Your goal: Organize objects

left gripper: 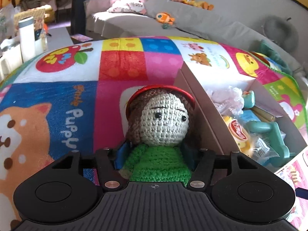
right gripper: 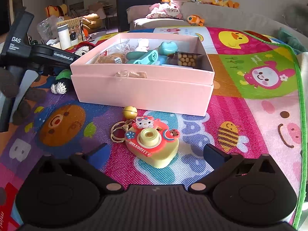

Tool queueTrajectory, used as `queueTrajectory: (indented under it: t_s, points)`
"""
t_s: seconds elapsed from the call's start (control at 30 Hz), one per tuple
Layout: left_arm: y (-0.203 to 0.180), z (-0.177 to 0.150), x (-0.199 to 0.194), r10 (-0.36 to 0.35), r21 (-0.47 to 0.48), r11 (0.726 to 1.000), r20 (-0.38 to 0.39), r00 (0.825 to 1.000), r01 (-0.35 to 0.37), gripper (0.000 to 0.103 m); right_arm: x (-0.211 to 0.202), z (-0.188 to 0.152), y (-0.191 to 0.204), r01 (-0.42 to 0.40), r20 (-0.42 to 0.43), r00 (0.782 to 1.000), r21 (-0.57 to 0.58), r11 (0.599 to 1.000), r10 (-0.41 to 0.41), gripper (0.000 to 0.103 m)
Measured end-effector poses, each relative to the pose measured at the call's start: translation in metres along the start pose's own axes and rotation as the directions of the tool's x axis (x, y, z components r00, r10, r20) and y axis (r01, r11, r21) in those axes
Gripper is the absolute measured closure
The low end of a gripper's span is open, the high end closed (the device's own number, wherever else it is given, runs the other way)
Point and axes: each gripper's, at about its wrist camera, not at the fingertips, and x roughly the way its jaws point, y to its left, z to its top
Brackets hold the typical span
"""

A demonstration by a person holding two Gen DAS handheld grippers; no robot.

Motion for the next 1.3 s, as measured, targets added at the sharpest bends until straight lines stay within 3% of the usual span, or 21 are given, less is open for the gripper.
queueTrajectory:
  t_s: [0.23,0.47,0.63,0.73,0.87,0.9,1.03,1.3]
  points:
    - [0.005,-0.010,-0.013,-0.031,-0.006,0.999,-0.006,0.999,0.031,0.044,0.000,0.000,0.001,0.000,-0.003,1.000,-0.001,1.000,0.000,0.000]
    - [0.001,-0.073,-0.078,-0.059,0.023,0.998,0.004,0.998,0.059,0.045,0.001,0.001,0.000,-0.006,-0.017,1.000,0.004,1.000,0.006,0.000]
    - [-0.002,-0.099,-0.105,-0.057,0.023,0.998,0.005,0.998,0.057,0.045,0.000,0.002,-0.001,0.000,-0.019,1.000,0.005,1.000,0.001,0.000]
    - [0.000,-0.101,-0.108,-0.065,0.016,0.998,0.006,0.998,0.065,0.045,-0.003,0.002,-0.008,0.036,-0.026,0.999,0.022,0.999,-0.035,0.001]
    - [-0.002,-0.102,-0.107,-0.049,0.013,0.999,0.012,0.999,0.049,0.044,-0.010,0.001,-0.019,0.184,0.003,0.983,0.018,0.983,-0.184,0.008]
    - [-0.005,-0.103,-0.107,-0.042,0.019,0.999,0.016,0.999,0.042,0.044,-0.013,0.001,-0.021,0.185,0.012,0.983,0.018,0.983,-0.185,0.008]
    - [-0.007,-0.106,-0.108,-0.034,0.028,0.999,0.028,0.999,0.033,0.044,-0.019,0.004,-0.023,0.059,0.008,0.998,0.044,0.997,-0.059,0.008]
    - [-0.010,-0.108,-0.108,-0.012,0.023,1.000,0.044,0.999,0.011,0.044,0.005,0.019,-0.017,0.079,0.014,0.997,0.029,0.996,-0.079,0.019]
